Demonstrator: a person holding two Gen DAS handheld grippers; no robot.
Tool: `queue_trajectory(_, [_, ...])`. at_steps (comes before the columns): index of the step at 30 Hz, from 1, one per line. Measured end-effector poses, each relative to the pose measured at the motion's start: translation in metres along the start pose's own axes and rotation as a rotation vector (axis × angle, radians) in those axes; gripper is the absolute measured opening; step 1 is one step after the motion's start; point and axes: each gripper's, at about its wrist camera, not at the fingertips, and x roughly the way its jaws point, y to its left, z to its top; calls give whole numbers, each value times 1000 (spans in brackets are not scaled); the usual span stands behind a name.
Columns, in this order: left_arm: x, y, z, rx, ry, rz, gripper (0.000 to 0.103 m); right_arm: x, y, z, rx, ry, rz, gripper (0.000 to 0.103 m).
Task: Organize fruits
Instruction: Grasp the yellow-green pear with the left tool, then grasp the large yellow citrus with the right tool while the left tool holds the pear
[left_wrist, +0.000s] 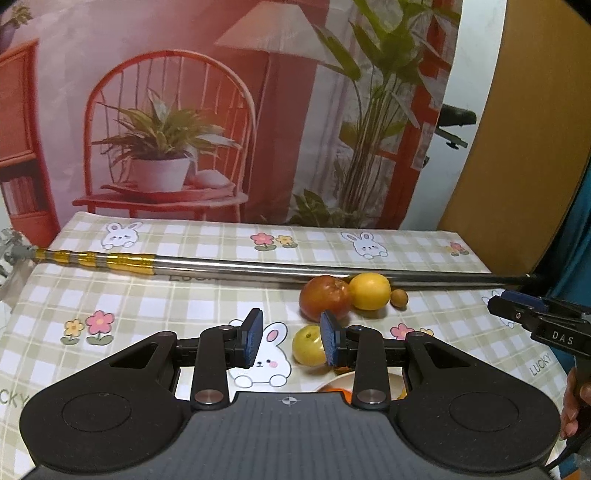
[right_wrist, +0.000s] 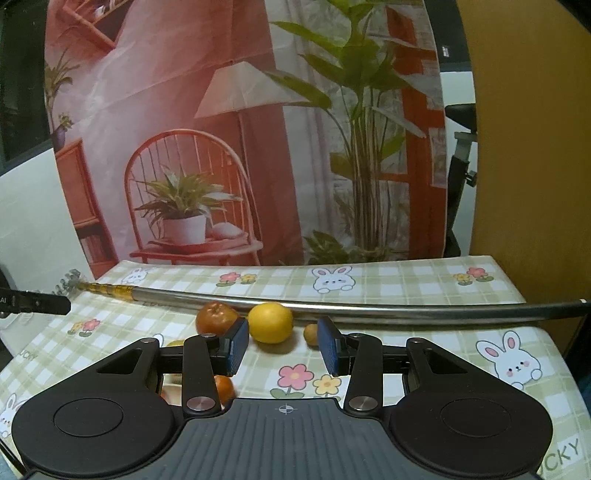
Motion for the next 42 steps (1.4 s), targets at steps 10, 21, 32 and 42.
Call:
queue_trajectory(10, [73,5,1,-68,144,-62,43,26,-10,-2,-3,31,10,38])
queue_trajectory(21, [127,8,-3,-121,225,-49,59,53,-24,-4,18,67,20,38])
queue_trajectory(32, [159,15,-17,-213,287,-130,49,67,-29,-8,29,93,26,38])
queue_trajectory(42, [130,12,-14,-125,196,-91,49,80,-28,-9,7,115,43,39])
